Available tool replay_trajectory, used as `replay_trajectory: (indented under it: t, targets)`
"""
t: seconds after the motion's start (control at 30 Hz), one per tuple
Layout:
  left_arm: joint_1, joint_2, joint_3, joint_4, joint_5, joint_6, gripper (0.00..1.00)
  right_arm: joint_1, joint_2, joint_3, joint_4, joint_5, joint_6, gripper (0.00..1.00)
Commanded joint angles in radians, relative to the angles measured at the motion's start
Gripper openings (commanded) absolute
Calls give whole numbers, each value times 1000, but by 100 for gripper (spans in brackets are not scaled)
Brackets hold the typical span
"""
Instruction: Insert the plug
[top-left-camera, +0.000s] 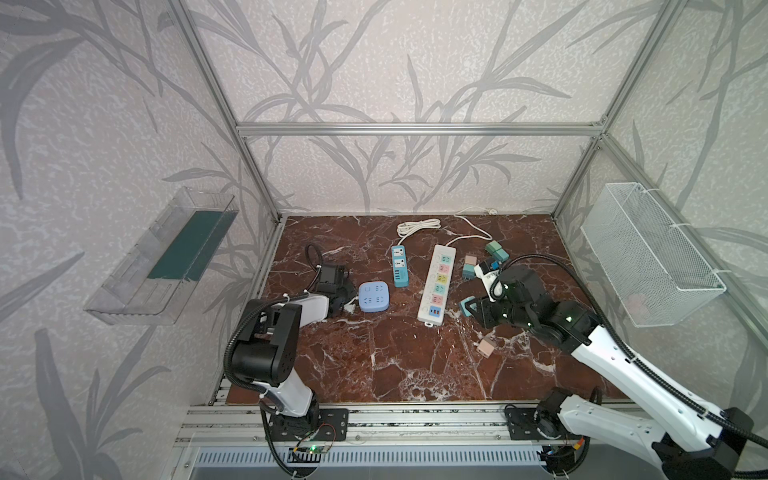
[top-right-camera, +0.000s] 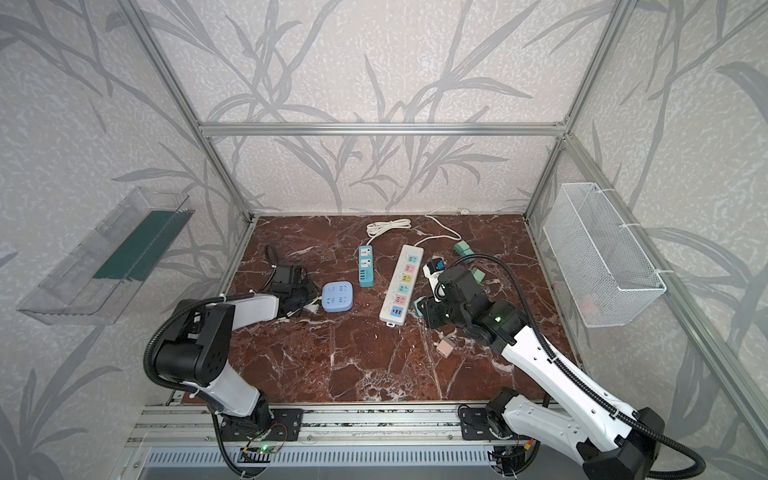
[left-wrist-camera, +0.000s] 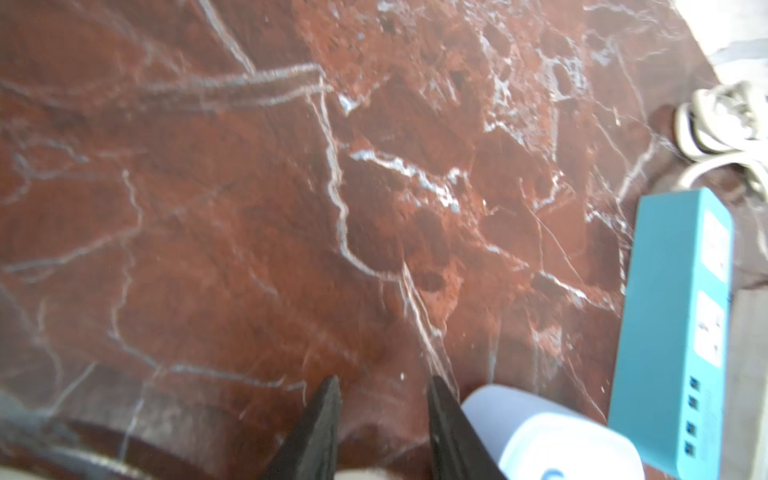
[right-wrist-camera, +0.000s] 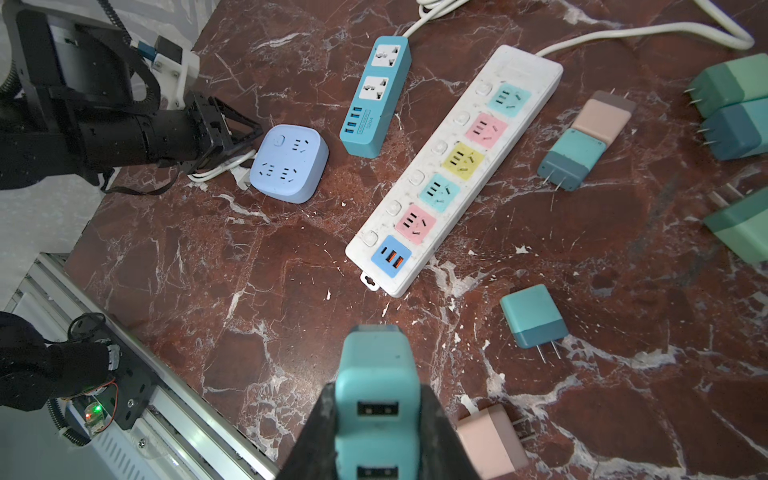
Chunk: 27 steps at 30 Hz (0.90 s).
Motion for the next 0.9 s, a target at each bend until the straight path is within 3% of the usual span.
replay_trajectory:
  t: [0.0,0.17,0.33,0.5,0.6,0.7,0.87]
  targets:
    - [-13,-54,-129,23,29,-89,34,3,15,21,-12,-1,9,0]
    - [-83,-213,-262,48,-68,-161,34,55,100,61,35,-3,31,0]
    - [-150,-336,-304,-11,-111,-157,34,133,240,134,90,5,43,0]
    - [-147,-443,-343,-31,-175,-134,35,187,412,247,132,1,6,0]
    - [-138,-495,-332,-69,-185,-111,42,214,548,350,153,-16,-42,0]
    - [-120,-491,-291,-95,-200,-105,50,230,669,451,168,-23,-96,0]
    - [-73,-447,-230,-116,-149,-124,49,233,864,620,150,-17,-170,0]
